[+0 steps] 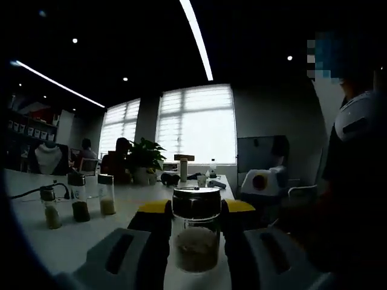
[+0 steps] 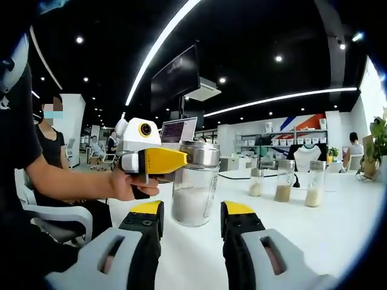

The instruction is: Rotate the seasoning bottle until the label or dispensing opening points toward the visible target arrow and the bottle remains upright within the marked orientation range

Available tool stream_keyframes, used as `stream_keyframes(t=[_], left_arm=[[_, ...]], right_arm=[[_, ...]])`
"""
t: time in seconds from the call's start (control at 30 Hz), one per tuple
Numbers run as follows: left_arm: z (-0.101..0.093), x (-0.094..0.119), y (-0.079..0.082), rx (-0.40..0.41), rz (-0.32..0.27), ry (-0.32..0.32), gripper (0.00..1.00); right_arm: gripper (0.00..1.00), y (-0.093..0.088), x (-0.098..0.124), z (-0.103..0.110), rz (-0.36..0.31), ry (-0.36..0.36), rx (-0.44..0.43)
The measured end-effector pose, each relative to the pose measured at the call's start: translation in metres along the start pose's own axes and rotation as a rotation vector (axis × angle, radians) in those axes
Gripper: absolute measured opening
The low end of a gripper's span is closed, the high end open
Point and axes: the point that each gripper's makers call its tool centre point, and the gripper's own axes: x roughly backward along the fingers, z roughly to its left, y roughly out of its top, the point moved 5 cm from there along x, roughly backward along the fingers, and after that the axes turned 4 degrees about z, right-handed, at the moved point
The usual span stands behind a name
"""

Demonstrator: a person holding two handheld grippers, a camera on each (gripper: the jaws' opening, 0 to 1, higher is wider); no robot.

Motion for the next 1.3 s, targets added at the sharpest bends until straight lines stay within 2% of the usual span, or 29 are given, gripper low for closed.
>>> stream_keyframes(t=[0.07,0.17,0.27,0.33,0.4,0.47,0.53,0.57,0.6,0.63,0.7,0.77,0.83,0.87,0.93,1.0,1.07,1.13,1.2,1.23,1.27,1.3], left_arm=[[-0.004,-0.001,0.000,0.006,-0.003,-0.022,0.34],[-0.013,-0.003,0.002,0.057,-0.038,-0.097,0.34],[-0.014,-0.002,0.001,0.060,-0.041,-0.110,0.34],[-0.014,-0.002,0.000,0.074,-0.043,-0.119,0.34],[-0.014,-0.002,0.000,0.078,-0.041,-0.114,0.34],[-0.013,-0.004,-0.005,0.048,-0.006,-0.079,0.34],[-0.012,-0.005,-0.010,0.044,0.026,-0.030,0.34],[-0.011,-0.008,-0.013,0.063,0.034,0.063,0.34],[-0.012,-0.009,-0.014,0.064,0.041,0.099,0.34],[-0.013,-0.011,-0.017,0.058,0.060,0.151,0.34],[-0.017,-0.014,-0.018,0.026,0.074,0.188,0.35],[-0.018,-0.015,-0.017,0.033,0.055,0.238,0.35],[-0.017,-0.015,-0.017,0.054,0.046,0.284,0.35],[-0.015,-0.015,-0.017,0.075,0.033,0.331,0.35],[-0.013,-0.014,-0.018,0.094,0.019,0.363,0.36],[-0.011,-0.014,-0.022,0.093,0.025,0.388,0.36],[-0.010,-0.012,-0.025,0.087,0.056,0.400,0.36],[-0.009,-0.008,-0.025,0.083,0.055,0.385,0.35],[-0.009,-0.002,-0.021,0.132,0.015,0.323,0.35],[-0.011,0.001,-0.019,0.152,-0.004,0.280,0.35],[-0.013,0.003,-0.017,0.173,-0.024,0.238,0.35],[-0.020,0.007,-0.011,0.197,-0.058,0.151,0.35]], right_arm=[[0.35,0.000,-0.001,0.003,-0.004,0.016,-0.002],[0.34,-0.002,-0.003,0.005,0.005,0.022,0.001],[0.36,0.000,-0.003,0.008,-0.004,0.047,-0.009],[0.32,0.001,-0.003,0.012,0.000,0.066,0.002],[0.32,0.001,-0.002,0.012,0.020,0.029,0.010],[0.32,-0.004,-0.002,0.009,0.075,-0.001,0.024],[0.32,-0.006,-0.002,0.006,0.102,-0.034,0.068],[0.32,-0.008,0.001,0.001,0.128,-0.112,0.158],[0.32,-0.009,0.001,0.000,0.140,-0.129,0.174],[0.32,-0.012,0.001,-0.002,0.164,-0.149,0.163],[0.32,-0.014,0.000,0.000,0.161,-0.131,0.136],[0.32,-0.013,0.000,-0.001,0.143,-0.143,0.098],[0.32,-0.012,0.000,0.000,0.142,-0.166,0.095],[0.32,-0.011,-0.001,-0.001,0.151,-0.214,0.113],[0.32,-0.011,-0.002,0.001,0.158,-0.245,0.111],[0.32,-0.013,-0.005,0.001,0.192,-0.290,0.158],[0.32,-0.018,-0.008,0.001,0.211,-0.269,0.193],[0.33,-0.017,-0.008,0.000,0.189,-0.234,0.229],[0.33,-0.014,-0.009,0.003,0.133,-0.135,0.207],[0.33,-0.010,-0.007,0.007,0.098,-0.070,0.153],[0.33,-0.009,-0.006,0.008,0.086,-0.045,0.134],[0.33,-0.005,-0.004,0.013,0.054,0.028,0.069]])
